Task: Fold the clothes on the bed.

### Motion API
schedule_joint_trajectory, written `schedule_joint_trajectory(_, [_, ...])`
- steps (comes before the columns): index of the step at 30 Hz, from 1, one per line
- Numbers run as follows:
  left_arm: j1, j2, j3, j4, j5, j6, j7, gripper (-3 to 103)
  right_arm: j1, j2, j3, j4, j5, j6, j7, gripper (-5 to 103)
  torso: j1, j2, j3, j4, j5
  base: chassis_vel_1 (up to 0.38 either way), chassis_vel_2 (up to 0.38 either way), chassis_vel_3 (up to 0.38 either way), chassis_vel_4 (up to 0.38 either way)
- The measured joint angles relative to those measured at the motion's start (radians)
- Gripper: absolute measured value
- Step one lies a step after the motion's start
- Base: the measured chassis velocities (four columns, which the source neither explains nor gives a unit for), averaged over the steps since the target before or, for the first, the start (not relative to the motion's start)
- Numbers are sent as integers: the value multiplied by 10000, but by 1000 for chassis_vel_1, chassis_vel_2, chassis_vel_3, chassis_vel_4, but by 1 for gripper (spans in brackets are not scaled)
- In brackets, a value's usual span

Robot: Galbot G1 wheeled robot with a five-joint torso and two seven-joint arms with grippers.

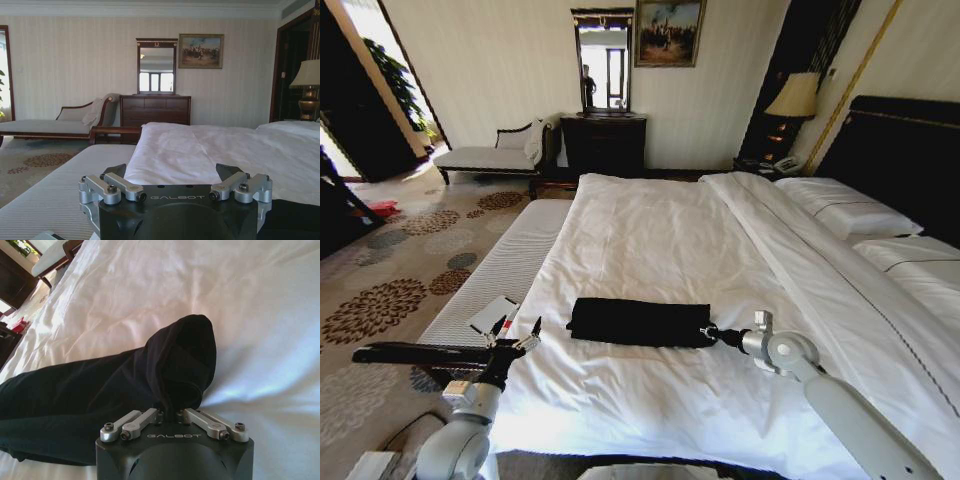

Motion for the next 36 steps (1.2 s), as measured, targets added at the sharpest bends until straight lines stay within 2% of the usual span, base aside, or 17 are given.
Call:
schedule_joint_trajectory(19, [0, 0, 0, 0, 0, 0, 0, 100, -546, -852, 1344, -29, 429, 3, 143, 4, 0, 0, -1, 0, 0, 0, 0, 0, 0])
schedule_joint_trajectory(29, [0, 0, 1, 0, 0, 0, 1, 100, -1230, -1409, 2411, -616, 301, 4, -208, 4, 0, 0, -1, 0, 0, 0, 0, 0, 0])
schedule_joint_trajectory(36, [0, 0, 0, 0, 0, 1, 0, 100, -1429, -1625, 2724, -957, 141, 4, -373, 4, -2, 0, -1, 1, 0, 0, 0, 0, 0])
